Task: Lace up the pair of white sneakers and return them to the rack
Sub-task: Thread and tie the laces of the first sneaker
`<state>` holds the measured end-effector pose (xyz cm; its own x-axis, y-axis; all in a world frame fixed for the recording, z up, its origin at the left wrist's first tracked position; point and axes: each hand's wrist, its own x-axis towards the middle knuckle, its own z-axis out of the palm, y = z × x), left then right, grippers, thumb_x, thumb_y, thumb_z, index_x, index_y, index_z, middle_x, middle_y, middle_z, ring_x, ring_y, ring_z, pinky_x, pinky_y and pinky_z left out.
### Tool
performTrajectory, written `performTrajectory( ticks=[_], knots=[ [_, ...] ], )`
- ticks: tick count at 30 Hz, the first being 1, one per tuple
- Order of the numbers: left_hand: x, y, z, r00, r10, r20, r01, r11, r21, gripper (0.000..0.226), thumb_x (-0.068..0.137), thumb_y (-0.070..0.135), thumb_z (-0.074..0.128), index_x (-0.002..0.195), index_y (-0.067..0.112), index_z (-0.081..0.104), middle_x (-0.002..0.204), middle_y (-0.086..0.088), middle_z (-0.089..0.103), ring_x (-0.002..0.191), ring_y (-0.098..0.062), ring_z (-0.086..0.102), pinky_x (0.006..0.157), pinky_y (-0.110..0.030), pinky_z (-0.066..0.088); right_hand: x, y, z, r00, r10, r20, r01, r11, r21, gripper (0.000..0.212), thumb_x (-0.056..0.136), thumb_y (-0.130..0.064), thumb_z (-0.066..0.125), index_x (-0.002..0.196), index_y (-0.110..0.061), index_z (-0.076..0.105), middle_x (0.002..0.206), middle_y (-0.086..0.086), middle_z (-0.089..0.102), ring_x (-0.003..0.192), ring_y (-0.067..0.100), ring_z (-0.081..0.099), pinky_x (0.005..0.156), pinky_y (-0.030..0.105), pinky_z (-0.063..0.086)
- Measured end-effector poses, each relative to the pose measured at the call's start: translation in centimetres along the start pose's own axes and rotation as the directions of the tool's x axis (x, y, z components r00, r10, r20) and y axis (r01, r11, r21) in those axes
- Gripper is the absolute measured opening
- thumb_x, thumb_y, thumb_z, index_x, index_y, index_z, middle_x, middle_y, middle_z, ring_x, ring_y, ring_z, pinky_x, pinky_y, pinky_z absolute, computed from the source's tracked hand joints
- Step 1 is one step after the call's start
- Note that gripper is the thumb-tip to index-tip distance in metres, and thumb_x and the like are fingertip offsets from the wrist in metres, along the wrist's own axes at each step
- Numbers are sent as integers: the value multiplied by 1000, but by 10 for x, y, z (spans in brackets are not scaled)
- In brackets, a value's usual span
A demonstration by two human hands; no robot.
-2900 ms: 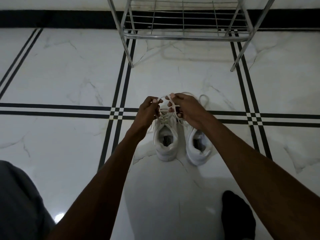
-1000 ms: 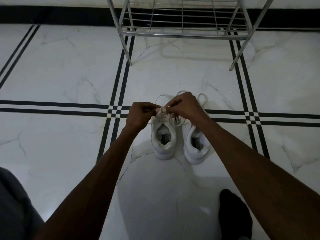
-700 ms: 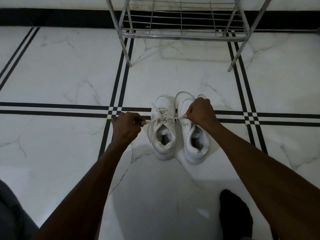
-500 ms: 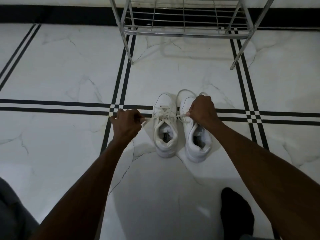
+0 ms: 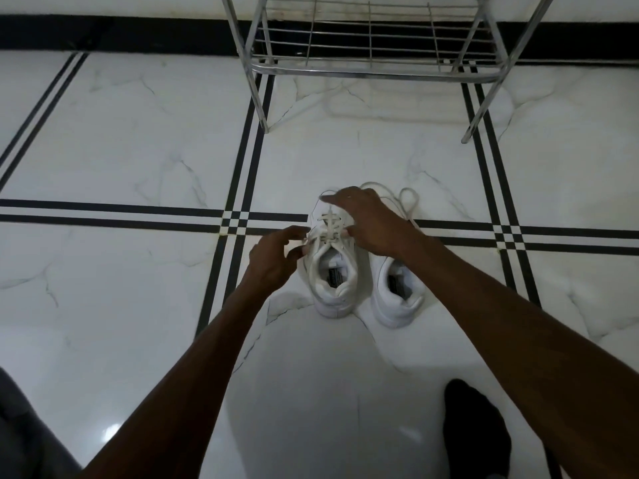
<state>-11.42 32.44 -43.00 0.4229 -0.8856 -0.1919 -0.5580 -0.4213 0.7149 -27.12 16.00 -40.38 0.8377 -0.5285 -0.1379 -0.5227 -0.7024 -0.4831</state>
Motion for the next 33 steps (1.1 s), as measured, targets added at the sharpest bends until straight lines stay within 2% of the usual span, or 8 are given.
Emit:
performTrajectory(
  ticks=[3,8,11,16,20,24,28,33],
  knots=[
    [0,4,5,1000,24,-4,-24,1000,-10,31,97,30,65,127,23,68,127,3,73,116,-24,65,100,-52,52,3,-13,4,986,-151,67,154,987,-36,36,80,-11,72,115,-20,73,128,11,63,120,32,56,99,48,48],
    [4,3,6,999,27,-21,-27,1000,-3,25,93,38,66,116,28,71,118,10,75,111,-18,68,99,-52,54,-4,-13,-15,997,68,33,-69,997,29,16,82,-30,77,89,-16,78,94,3,74,87,19,67,79,40,55],
    [7,3,9,999,17,-40,-18,1000,-24,28,89,44,62,111,31,73,109,13,77,105,-16,70,97,-51,55,-7,-4,-16,995,103,11,-104,985,140,11,87,-21,72,86,-13,79,79,4,74,67,12,62,67,32,52],
    [10,8,12,998,3,-63,-5,999,-33,16,91,34,69,100,22,74,102,6,78,101,-17,71,94,-52,55,-11,5,-11,982,189,28,-189,941,281,10,86,-13,74,90,-5,77,85,6,75,64,0,60,59,13,47],
    [11,10,11,995,21,-95,-19,1000,22,10,91,29,72,93,19,69,97,3,77,99,-19,72,93,-50,55,-17,11,-7,975,214,58,-221,921,321,12,85,-17,75,90,-6,76,86,5,76,68,4,65,67,18,51],
    [11,11,12,994,35,-100,-25,995,96,10,93,30,70,90,26,61,91,11,75,97,-17,73,102,-60,48,-20,11,-12,973,177,150,-216,928,305,12,90,-15,69,94,-3,70,89,4,76,71,11,71,56,2,44],
    [8,14,15,995,24,-98,-16,997,80,11,93,20,67,91,22,56,93,4,75,100,-22,72,104,-66,44,-23,8,-12,972,147,181,-187,956,225,7,89,-15,68,94,-10,66,100,6,74,89,19,71,71,21,50],
    [9,15,21,997,-21,-68,28,995,100,19,93,14,66,92,22,49,96,0,72,93,-20,66,107,-66,40,-27,10,-1,989,140,42,-146,973,179,5,83,-5,68,82,-8,73,86,8,74,84,22,70,76,33,57]
  ],
)
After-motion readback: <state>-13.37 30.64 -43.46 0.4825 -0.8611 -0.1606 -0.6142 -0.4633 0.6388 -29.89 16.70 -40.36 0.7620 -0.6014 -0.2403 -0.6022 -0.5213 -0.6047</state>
